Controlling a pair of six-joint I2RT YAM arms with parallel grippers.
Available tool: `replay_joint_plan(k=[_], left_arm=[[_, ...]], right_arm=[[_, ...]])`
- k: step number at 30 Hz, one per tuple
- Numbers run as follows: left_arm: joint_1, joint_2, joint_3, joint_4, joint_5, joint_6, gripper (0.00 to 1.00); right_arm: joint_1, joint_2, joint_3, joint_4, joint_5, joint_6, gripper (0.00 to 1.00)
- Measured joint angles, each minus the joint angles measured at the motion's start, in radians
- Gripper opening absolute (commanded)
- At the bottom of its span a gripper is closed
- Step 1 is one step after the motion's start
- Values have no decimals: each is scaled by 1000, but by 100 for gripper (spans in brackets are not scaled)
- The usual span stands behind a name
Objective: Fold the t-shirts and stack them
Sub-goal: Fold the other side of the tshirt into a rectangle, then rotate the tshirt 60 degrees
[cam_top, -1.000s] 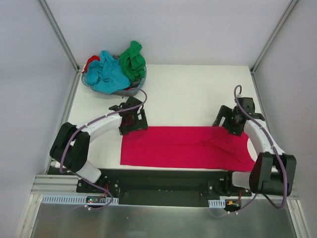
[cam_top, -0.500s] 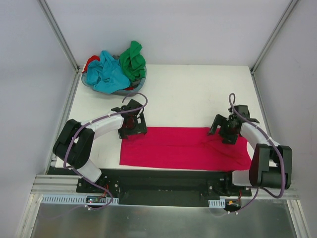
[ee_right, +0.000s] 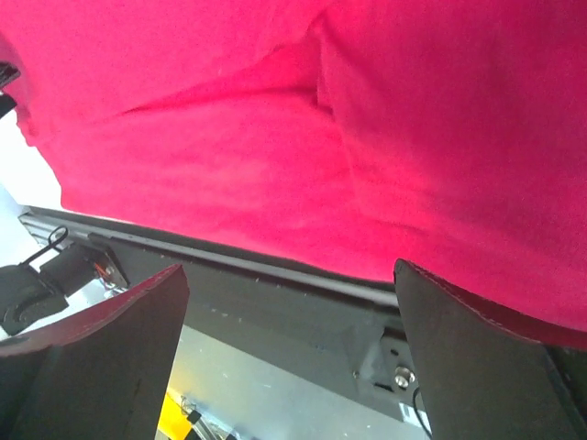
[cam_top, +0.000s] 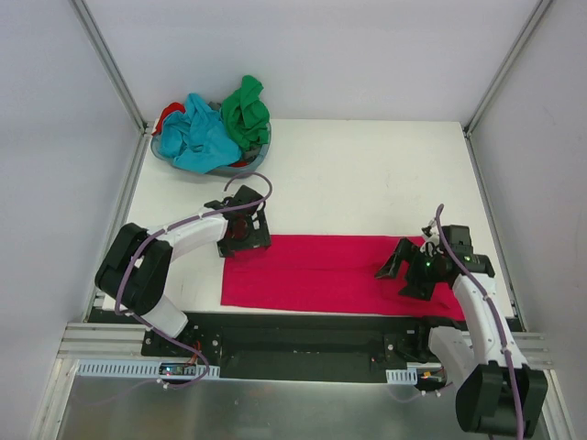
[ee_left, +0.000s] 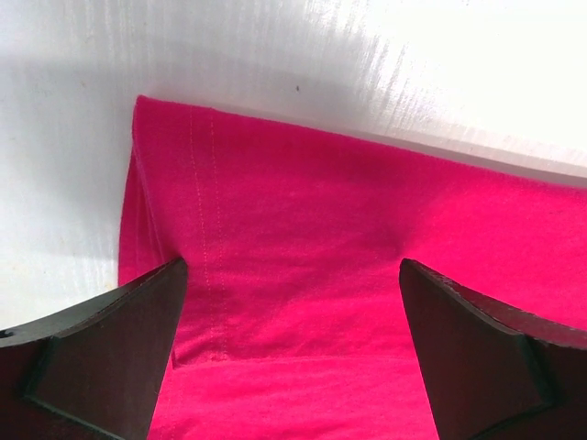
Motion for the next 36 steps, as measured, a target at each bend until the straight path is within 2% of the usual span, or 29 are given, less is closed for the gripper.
replay_joint_plan(k=[5,9,16,22,26,31,36], left_arm=[[0,-20,-10,-2,-22,1,99],[0,-41,-13,-5,-27,1,99],[0,-69,-40,-9,-32,3,99],[0,-69,-55,-9,-33,5,99],[-2,-72,-85,6,-15,-3,99],[-48,-128,-134,26,11,-53,99],[-177,-171,-167,33,65,-121,99]], right_arm=[[0,-142,18,-134,-15,-5,96],[0,-185,63,-150,15,21,96],[0,-51,9,-44,77,119,96],[-15,206,-27,116,148,160,96],[-52,410,61,133,121,168,96],[-63,677,269,139,71,167,96],[-67,1026,686,125,-9,136,96]])
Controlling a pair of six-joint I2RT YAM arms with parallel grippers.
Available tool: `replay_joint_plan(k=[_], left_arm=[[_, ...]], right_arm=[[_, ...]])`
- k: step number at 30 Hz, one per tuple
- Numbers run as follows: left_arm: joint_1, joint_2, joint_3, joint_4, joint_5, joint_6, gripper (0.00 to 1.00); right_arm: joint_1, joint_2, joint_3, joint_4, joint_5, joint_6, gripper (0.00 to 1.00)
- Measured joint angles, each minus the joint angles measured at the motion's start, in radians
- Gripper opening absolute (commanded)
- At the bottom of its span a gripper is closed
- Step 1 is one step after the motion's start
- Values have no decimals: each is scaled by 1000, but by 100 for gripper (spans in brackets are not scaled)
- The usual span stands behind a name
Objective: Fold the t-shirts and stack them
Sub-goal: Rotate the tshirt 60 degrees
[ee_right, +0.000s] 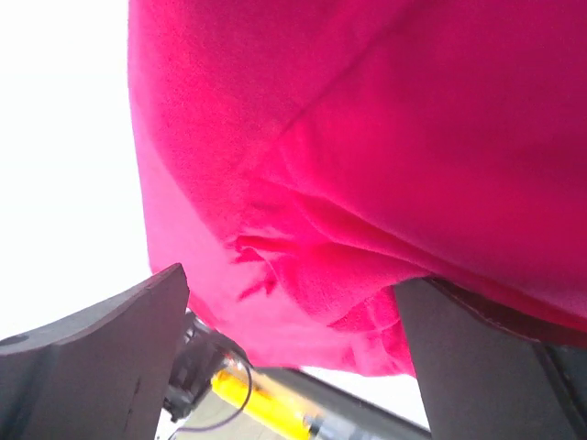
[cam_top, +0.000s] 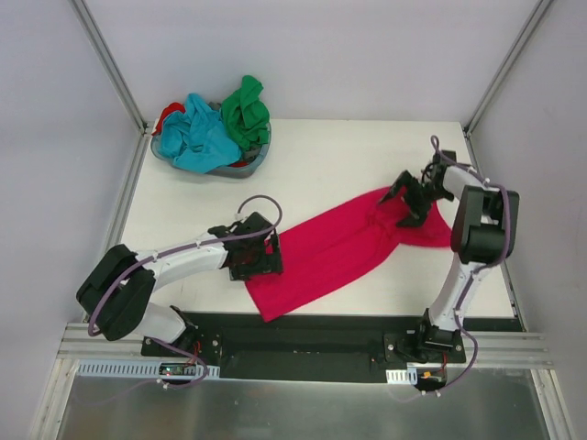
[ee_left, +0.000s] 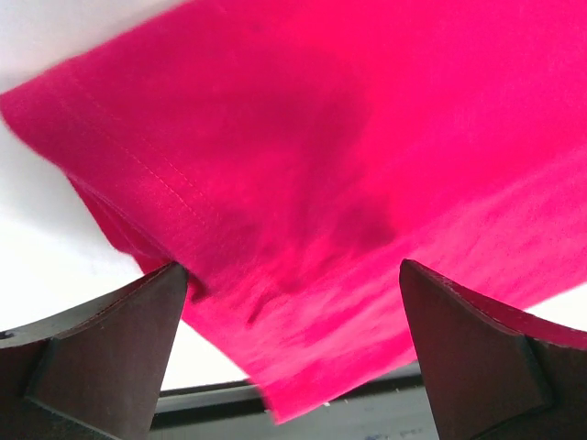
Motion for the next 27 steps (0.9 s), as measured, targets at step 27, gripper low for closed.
replay_joint_plan(k=[27], left_arm=[[-256,48,152,11,43,-12,99]], right_arm=[[201,594,1087,-96,135,-312,96]])
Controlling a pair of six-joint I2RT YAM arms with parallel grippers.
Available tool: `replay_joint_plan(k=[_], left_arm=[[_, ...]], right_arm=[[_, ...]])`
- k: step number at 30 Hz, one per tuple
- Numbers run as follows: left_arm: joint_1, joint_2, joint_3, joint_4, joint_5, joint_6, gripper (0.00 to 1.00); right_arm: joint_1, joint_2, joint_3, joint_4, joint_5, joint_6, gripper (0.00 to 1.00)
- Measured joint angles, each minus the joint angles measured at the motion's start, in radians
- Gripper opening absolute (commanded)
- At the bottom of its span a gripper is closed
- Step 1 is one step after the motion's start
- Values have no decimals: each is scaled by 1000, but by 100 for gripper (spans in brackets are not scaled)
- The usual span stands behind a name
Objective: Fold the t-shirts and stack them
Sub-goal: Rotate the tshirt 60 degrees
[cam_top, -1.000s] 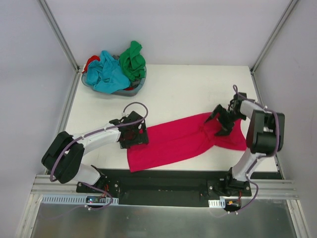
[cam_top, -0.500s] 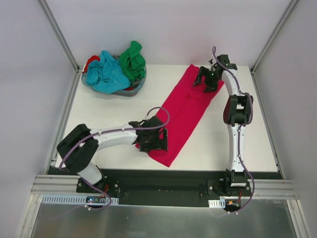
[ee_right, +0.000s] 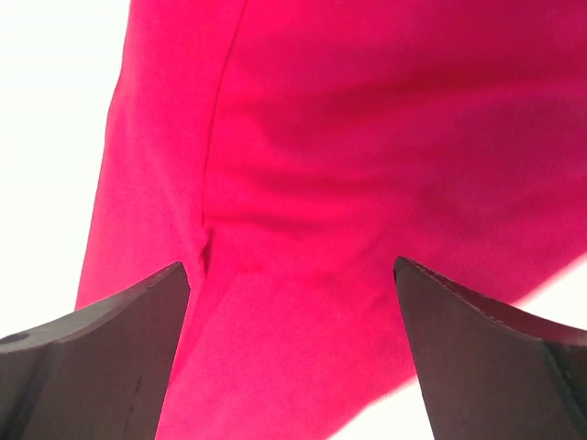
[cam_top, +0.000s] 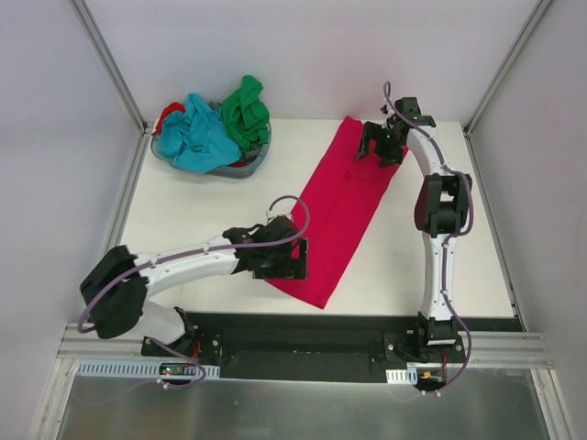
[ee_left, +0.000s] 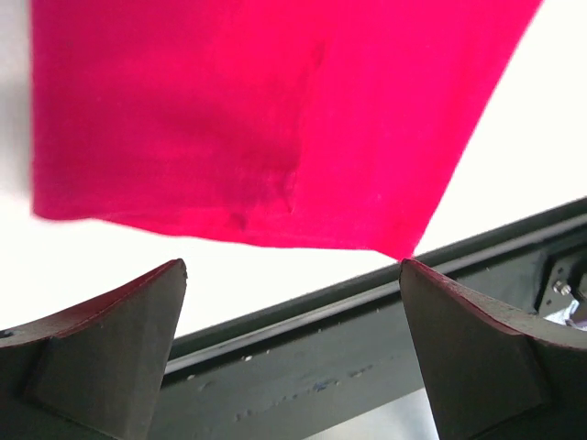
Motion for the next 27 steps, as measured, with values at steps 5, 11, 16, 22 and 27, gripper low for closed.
replay_joint_plan(k=[5,11,16,22,27], left_arm=[[5,-192,-29,-52,-64,35,99],[164,-325,-109,-76,-85,60,99],[263,-320,-159,-87,-77,88,92],[271,-226,-175,-58,-46,111,77],[297,-139,-190,-14,-23,112,72]], right_arm=[[42,-247,-158,-57,92,-89,96],[147,-797,-730,49,168,-140,96],[425,-1128,-1228,140,189,-132,96],[798,-1163,-1402,178,262,-90,97],[925,-1141,-1430,235,313,-68,97]])
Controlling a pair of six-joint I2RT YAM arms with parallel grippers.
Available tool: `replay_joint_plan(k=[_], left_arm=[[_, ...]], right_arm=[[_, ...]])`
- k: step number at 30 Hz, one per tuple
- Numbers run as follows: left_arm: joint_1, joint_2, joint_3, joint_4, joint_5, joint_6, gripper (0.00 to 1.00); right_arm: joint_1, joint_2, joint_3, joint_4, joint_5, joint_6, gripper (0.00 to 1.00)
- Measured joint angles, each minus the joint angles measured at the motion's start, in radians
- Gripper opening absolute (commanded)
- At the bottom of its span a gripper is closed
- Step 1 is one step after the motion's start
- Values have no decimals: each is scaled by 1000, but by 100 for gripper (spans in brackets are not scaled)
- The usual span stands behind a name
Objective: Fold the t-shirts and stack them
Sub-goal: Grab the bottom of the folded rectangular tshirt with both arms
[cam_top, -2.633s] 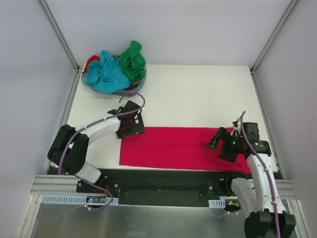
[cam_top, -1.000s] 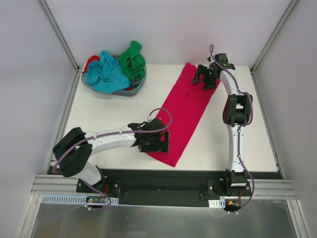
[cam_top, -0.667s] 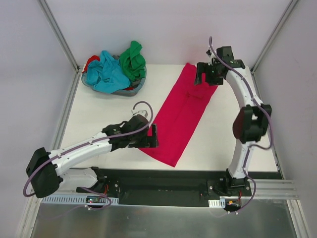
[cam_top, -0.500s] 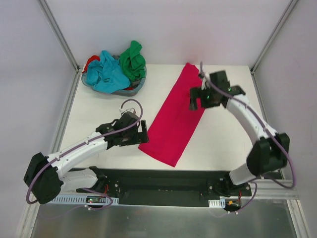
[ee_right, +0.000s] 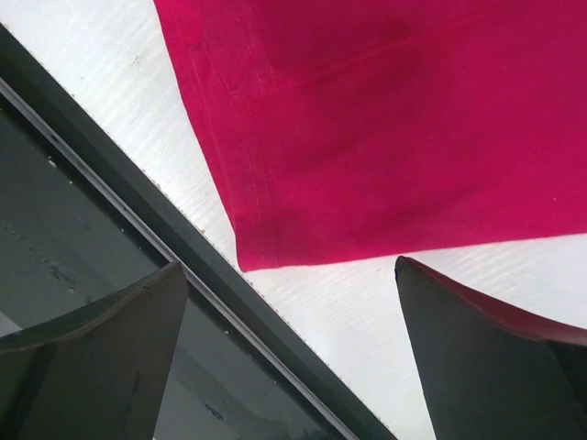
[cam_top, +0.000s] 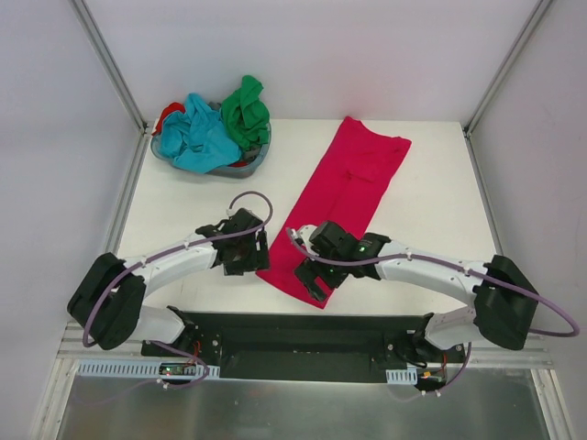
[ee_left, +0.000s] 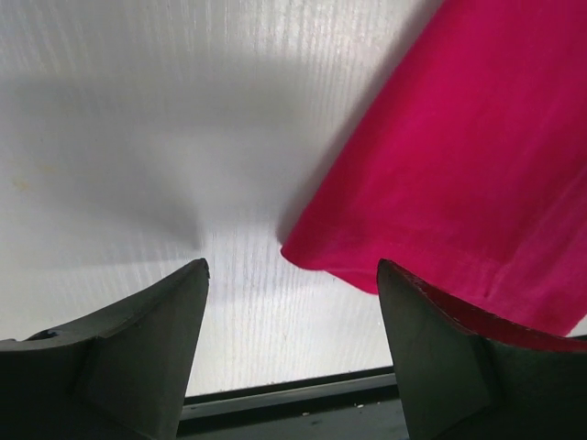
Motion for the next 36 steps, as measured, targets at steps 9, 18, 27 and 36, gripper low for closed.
replay_joint_plan(k=[9,18,27,36], left_arm=[[46,78,-10,98,29,-4,45],[52,156,9,175,77,-18,0],[52,164,9,198,101,-21,0],[52,158,3,203,108,-24,0]], right_arm=[[64,108,1,60,38,1,98],[64,103,-10,78,52,-5,98],[83,122,-10,74,56,-28,83],[161,196,-9,68,57,-73,61]])
